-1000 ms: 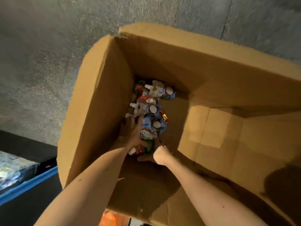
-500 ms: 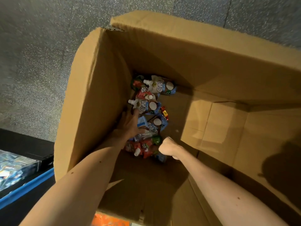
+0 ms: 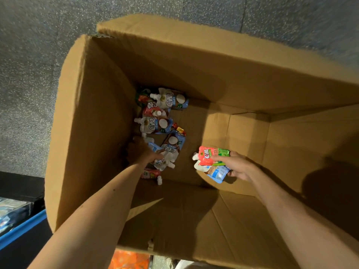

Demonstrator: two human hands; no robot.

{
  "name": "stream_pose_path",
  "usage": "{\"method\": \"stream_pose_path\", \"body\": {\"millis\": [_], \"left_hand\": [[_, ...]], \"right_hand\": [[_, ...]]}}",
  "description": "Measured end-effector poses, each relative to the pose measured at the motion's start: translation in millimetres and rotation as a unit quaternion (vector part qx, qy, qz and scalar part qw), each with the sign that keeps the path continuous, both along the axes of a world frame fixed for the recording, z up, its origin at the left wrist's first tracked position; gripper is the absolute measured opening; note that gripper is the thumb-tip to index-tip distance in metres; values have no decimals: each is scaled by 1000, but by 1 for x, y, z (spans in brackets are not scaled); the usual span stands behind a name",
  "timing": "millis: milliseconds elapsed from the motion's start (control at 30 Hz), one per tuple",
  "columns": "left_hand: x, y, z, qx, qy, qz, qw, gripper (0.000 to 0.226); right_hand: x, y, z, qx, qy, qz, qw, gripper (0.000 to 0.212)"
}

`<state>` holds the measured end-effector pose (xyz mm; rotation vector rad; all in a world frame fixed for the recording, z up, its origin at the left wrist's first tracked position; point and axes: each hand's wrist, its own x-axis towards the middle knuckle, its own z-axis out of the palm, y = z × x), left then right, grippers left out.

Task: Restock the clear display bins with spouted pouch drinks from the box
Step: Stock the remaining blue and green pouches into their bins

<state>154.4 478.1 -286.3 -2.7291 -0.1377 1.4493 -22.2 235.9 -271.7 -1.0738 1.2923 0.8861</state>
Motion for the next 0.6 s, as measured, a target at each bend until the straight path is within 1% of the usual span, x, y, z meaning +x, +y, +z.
{"method": "stream_pose_path", "body": {"millis": [100, 200, 233, 333, 400, 500, 600], "left_hand": [[-6, 0, 2, -16, -7, 1, 1000, 118], [-19, -1, -4, -74, 42, 3, 996, 126], [-24, 0, -8, -78, 47, -7, 996, 123], [-36, -4, -7, -63, 16, -81, 995, 91], [-39, -7, -3, -92, 16, -95, 991, 78], [-34, -12, 1, -141, 64, -79, 985, 75], [-20, -21, 25, -188, 98, 5, 977, 75]], "right_hand": [[1, 10, 2, 27, -7, -54, 998, 45], [3, 22, -4, 42, -6, -96, 994, 56], [3, 25, -5, 41, -2, -103, 994, 59], [2, 33, -5, 35, 0, -106, 994, 61], [1, 39, -4, 32, -3, -109, 994, 58], [-2, 44, 1, 25, -7, -119, 993, 56], [-3, 45, 9, 33, -14, -116, 993, 55]]}}
